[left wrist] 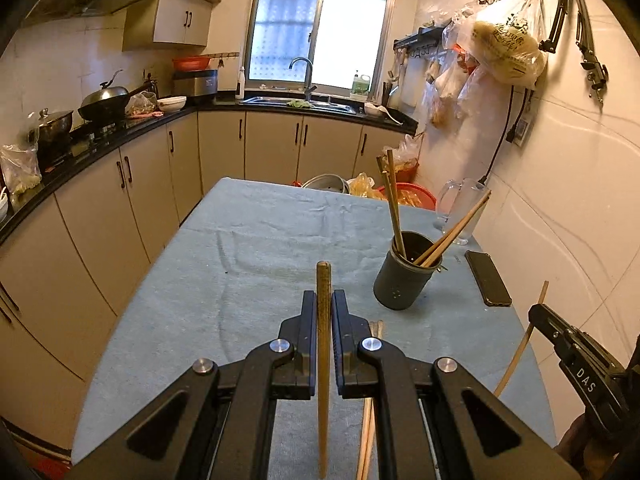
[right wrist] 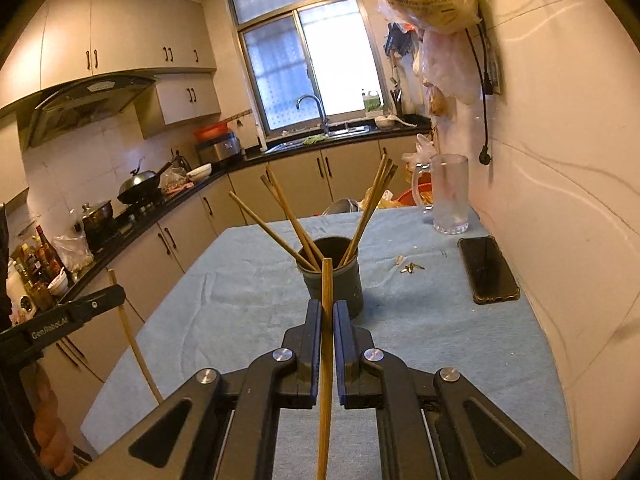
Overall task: Organize utensils
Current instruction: 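Lift the chopstick with the right tool and carry it over the cup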
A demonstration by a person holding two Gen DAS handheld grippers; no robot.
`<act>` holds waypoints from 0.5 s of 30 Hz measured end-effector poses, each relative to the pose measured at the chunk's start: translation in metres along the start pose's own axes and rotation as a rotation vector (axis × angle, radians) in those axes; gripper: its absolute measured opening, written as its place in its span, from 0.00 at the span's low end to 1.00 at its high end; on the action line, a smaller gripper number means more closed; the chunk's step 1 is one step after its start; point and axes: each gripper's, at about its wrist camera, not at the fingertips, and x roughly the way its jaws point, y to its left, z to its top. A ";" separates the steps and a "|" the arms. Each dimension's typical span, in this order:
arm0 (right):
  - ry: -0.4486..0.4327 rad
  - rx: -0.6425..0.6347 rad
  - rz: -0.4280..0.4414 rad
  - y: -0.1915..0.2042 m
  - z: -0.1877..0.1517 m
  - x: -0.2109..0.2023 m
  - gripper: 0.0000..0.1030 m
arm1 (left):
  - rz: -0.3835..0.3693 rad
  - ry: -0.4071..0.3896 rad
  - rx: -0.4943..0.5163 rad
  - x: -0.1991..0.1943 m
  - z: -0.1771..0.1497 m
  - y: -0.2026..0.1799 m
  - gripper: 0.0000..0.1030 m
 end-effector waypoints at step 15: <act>-0.067 0.020 0.024 -0.006 0.010 -0.024 0.07 | -0.027 -0.012 -0.010 -0.017 0.001 -0.006 0.07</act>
